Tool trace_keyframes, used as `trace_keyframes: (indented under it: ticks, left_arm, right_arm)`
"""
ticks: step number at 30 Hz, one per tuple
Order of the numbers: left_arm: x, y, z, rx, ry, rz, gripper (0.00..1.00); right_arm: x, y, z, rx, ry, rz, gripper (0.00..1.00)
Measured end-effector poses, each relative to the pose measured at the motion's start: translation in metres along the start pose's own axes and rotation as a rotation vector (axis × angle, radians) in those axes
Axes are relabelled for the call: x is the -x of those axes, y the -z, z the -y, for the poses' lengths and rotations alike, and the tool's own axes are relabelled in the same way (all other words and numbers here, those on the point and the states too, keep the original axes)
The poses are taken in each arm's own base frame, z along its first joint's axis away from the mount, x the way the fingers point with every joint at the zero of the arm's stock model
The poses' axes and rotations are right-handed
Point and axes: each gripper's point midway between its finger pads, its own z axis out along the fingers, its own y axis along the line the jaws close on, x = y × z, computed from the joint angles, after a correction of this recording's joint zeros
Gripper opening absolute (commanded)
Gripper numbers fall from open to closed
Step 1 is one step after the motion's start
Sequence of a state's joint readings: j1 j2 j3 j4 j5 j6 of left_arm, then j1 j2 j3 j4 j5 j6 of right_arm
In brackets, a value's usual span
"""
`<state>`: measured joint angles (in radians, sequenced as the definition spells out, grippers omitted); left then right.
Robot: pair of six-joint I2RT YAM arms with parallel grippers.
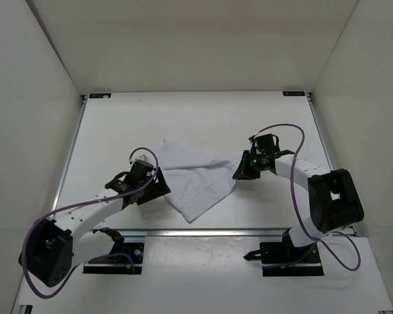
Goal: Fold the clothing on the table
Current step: Move the skirt to the center of the board
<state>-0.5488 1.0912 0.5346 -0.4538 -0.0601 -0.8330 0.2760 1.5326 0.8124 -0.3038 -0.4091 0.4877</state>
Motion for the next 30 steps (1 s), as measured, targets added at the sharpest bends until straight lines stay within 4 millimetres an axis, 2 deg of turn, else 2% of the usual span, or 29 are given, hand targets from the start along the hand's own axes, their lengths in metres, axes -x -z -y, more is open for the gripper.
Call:
trace_keyframes:
  ticks: [6,9,11,12,14,16,19,23,24,26,28,29,30]
  left_arm:
    - [0.003,-0.014,-0.006,0.022,0.021,0.007,0.85]
    - [0.000,-0.023,-0.007,0.037,0.023,-0.009,0.75]
    - [0.003,-0.027,-0.005,0.032,0.032,-0.001,0.55]
    - [0.003,-0.029,-0.006,0.036,0.034,-0.004,0.40]
    - [0.002,-0.033,-0.008,0.046,0.040,-0.008,0.24]
    - [0.003,-0.037,-0.009,0.056,0.038,-0.015,0.20]
    - [0.010,-0.042,-0.006,0.069,0.031,-0.018,0.21]
    - [0.032,-0.056,-0.003,0.088,0.033,-0.017,0.18]
    - [0.041,-0.060,-0.001,0.093,0.033,-0.016,0.19]
    - [0.066,-0.074,0.006,0.099,0.022,-0.011,0.28]
    - [0.094,-0.089,0.016,0.101,-0.005,0.001,0.62]
    - [0.108,-0.096,0.022,0.097,-0.021,0.012,0.70]
    - [0.121,-0.102,0.031,0.087,-0.031,0.026,0.84]
  right_arm:
    - [-0.008,-0.003,-0.009,0.021,0.021,-0.017,0.00]
    - [-0.009,-0.003,-0.010,0.030,0.022,-0.021,0.00]
    - [-0.009,-0.003,-0.010,0.031,0.021,-0.021,0.00]
    - [-0.008,-0.002,-0.010,0.032,0.020,-0.021,0.00]
    - [-0.007,-0.002,-0.009,0.033,0.018,-0.019,0.00]
    - [-0.006,-0.001,-0.008,0.034,0.015,-0.018,0.00]
    - [-0.007,-0.001,-0.009,0.037,0.016,-0.018,0.00]
    - [-0.009,-0.001,-0.010,0.053,0.019,-0.023,0.00]
    - [-0.011,-0.001,-0.010,0.060,0.019,-0.026,0.00]
    - [-0.013,-0.002,-0.011,0.075,0.020,-0.030,0.00]
    - [-0.015,-0.002,-0.014,0.091,0.020,-0.035,0.00]
    - [-0.014,-0.002,-0.016,0.099,0.023,-0.033,0.00]
    - [-0.014,-0.002,-0.018,0.111,0.029,-0.031,0.00]
